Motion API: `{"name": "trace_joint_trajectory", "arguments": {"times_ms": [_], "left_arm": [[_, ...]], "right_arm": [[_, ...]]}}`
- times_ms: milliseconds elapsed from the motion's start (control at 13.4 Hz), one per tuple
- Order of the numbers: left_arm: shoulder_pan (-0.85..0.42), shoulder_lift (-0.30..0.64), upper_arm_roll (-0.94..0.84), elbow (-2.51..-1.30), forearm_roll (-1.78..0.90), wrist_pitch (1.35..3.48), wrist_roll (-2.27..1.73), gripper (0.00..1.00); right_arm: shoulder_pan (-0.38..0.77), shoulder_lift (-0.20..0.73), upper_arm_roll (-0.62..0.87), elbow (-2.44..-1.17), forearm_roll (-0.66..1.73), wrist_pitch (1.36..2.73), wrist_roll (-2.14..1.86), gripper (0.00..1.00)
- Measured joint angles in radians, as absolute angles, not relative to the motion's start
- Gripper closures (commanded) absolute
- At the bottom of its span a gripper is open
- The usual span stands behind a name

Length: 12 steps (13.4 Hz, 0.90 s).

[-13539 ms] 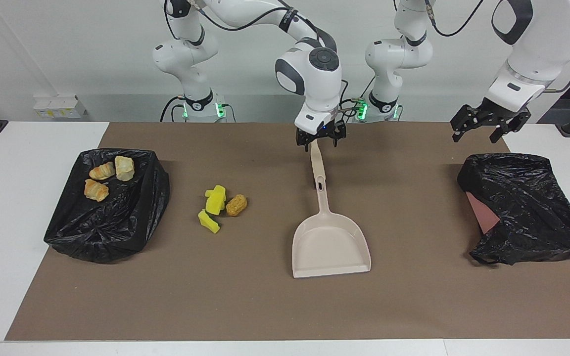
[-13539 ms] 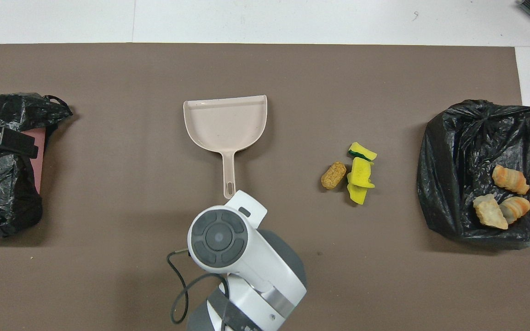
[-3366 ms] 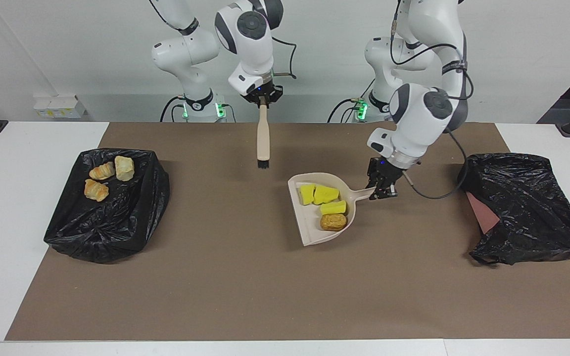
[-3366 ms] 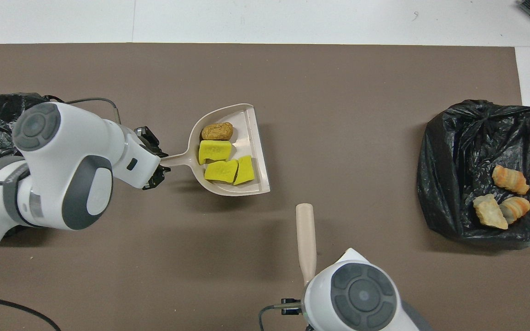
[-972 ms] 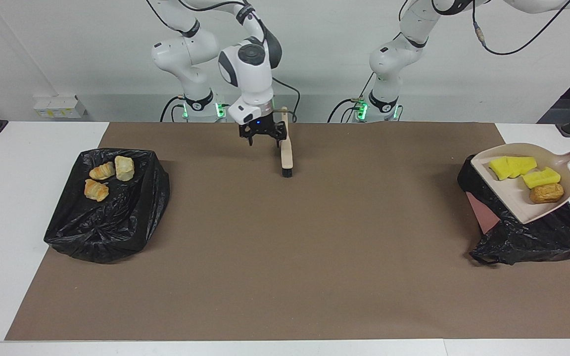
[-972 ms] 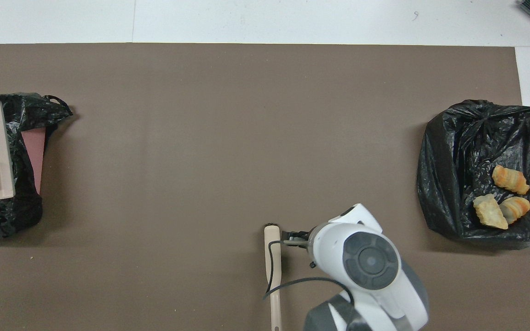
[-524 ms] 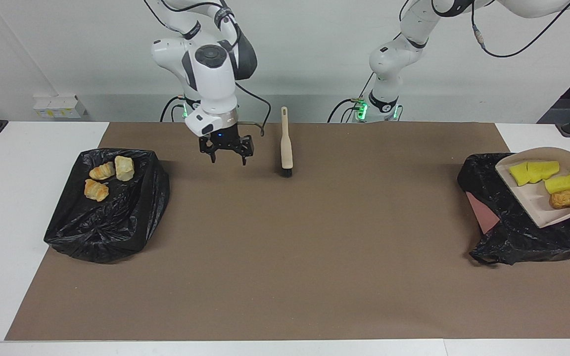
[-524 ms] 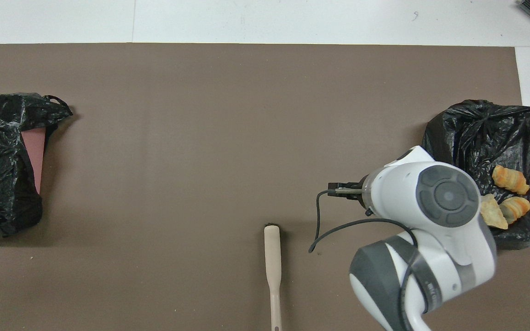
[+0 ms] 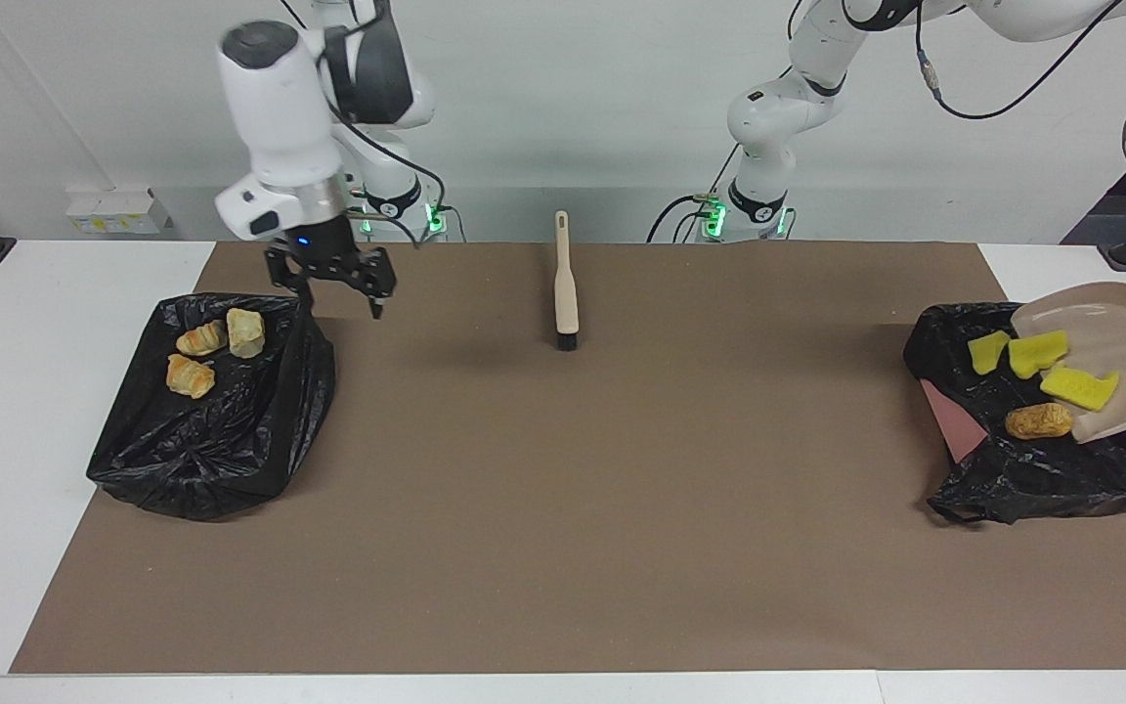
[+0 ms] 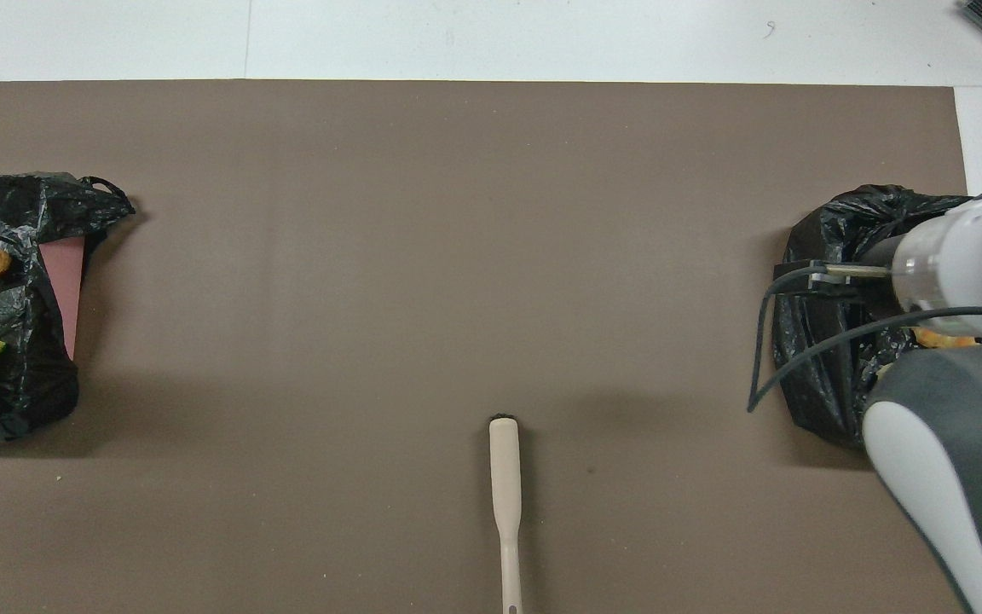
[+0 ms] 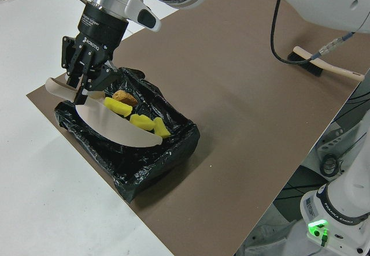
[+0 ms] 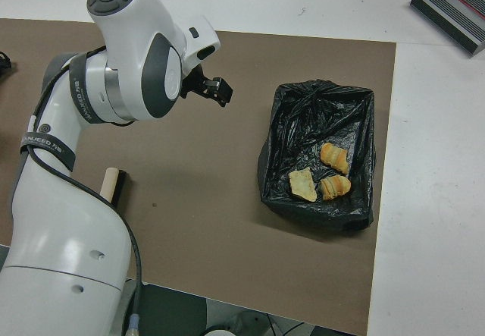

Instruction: Sweep and dump trash in bin

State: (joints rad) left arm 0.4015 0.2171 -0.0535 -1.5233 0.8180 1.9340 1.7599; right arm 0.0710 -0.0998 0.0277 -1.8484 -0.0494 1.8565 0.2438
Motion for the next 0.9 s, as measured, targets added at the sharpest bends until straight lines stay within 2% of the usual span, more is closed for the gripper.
{"name": "trace_joint_trajectory", "arguments": {"times_ms": [224, 524, 898], "left_arm": [[0.383, 0.208, -0.055, -1.524, 0.948, 1.935, 1.723, 1.00], [0.363, 0.186, -0.061, -1.524, 0.964, 1.938, 1.717, 1.00], [0.271, 0.124, -0.065, -1.525, 0.812, 1.850, 1.676, 1.00]], "right_arm": [[0.072, -0.105, -0.021, -1.736, -0.049, 1.707, 0.182, 0.00], [0.072, -0.139, -0.076, -1.604, -0.049, 1.513, 0.102, 0.00], [0.072, -0.148, -0.088, -1.612, -0.049, 1.501, 0.102, 0.00]]}}
